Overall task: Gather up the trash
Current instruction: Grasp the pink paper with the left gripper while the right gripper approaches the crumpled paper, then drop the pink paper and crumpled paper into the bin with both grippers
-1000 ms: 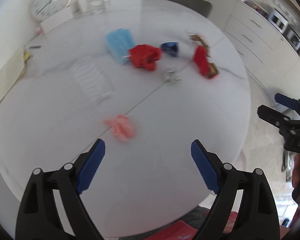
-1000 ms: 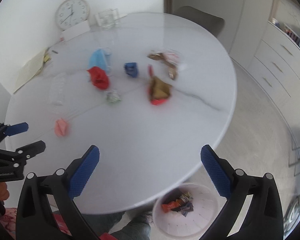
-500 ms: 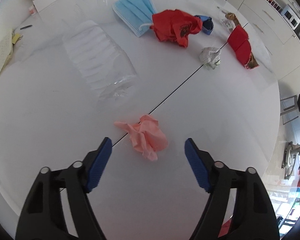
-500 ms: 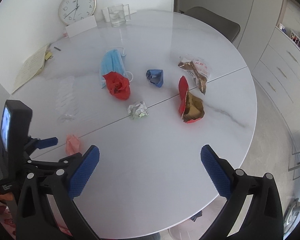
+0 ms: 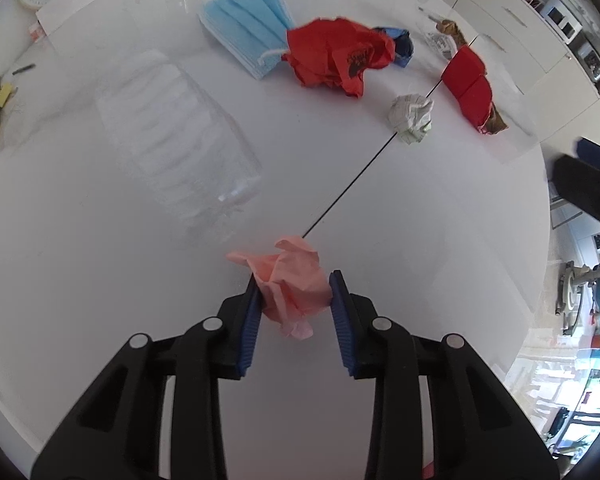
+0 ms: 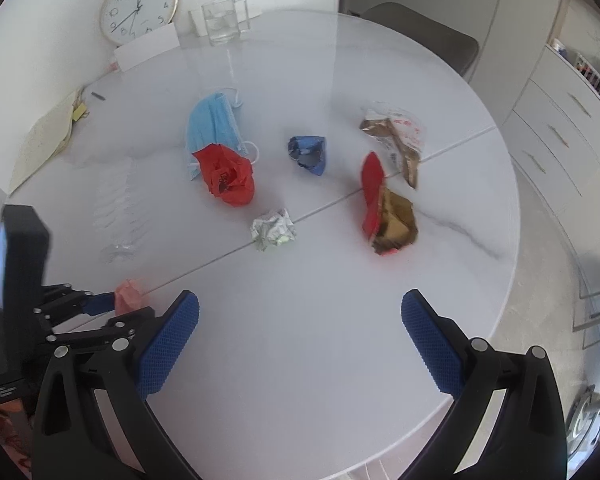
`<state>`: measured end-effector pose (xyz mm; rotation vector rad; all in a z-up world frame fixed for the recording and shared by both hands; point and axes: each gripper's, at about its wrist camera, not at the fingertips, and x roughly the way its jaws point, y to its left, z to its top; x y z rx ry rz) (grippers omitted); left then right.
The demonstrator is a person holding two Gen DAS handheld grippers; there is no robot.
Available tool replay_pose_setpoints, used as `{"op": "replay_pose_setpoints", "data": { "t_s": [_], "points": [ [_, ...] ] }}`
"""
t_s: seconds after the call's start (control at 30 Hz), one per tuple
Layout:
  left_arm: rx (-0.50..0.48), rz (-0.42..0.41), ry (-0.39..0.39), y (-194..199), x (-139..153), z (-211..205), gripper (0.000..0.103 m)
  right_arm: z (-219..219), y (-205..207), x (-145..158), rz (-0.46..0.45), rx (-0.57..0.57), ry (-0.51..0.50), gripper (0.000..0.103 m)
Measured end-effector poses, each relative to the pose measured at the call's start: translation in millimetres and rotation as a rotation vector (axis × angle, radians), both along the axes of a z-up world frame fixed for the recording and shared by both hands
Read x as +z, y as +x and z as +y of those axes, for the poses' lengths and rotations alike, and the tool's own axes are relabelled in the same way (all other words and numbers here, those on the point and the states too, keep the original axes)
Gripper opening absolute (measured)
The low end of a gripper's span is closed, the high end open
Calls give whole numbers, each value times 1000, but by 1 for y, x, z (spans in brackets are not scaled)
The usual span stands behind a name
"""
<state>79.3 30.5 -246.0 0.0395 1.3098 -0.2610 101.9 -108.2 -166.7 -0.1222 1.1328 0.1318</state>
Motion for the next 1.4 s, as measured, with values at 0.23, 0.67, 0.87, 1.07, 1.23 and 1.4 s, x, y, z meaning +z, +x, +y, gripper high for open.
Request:
{"op": "replay_pose_setpoints", "data": {
  "t_s": [0.23, 0.67, 0.87, 1.07, 1.23, 1.4],
  "points": [
    [-40, -64, -31, -7, 38, 13, 33, 24, 57, -52, 43, 46, -8, 100],
    [-103, -85, -26, -7, 42, 16, 33, 29, 70, -78, 101, 27, -26, 37],
    [-117, -87, -12, -11, 43, 10, 33, 19, 54, -60, 76, 0, 25, 33],
    [-122, -89, -5, -25, 46, 0, 33, -5, 22, -33, 35, -14, 49, 33],
    [-158, -95, -12, -43, 49, -22, 33, -44, -21, -12, 16, -55, 55, 33],
    [-279, -104, -38, -60, 57, -80, 33, -101, -84, 0, 23, -165, 44, 33]
  ]
}}
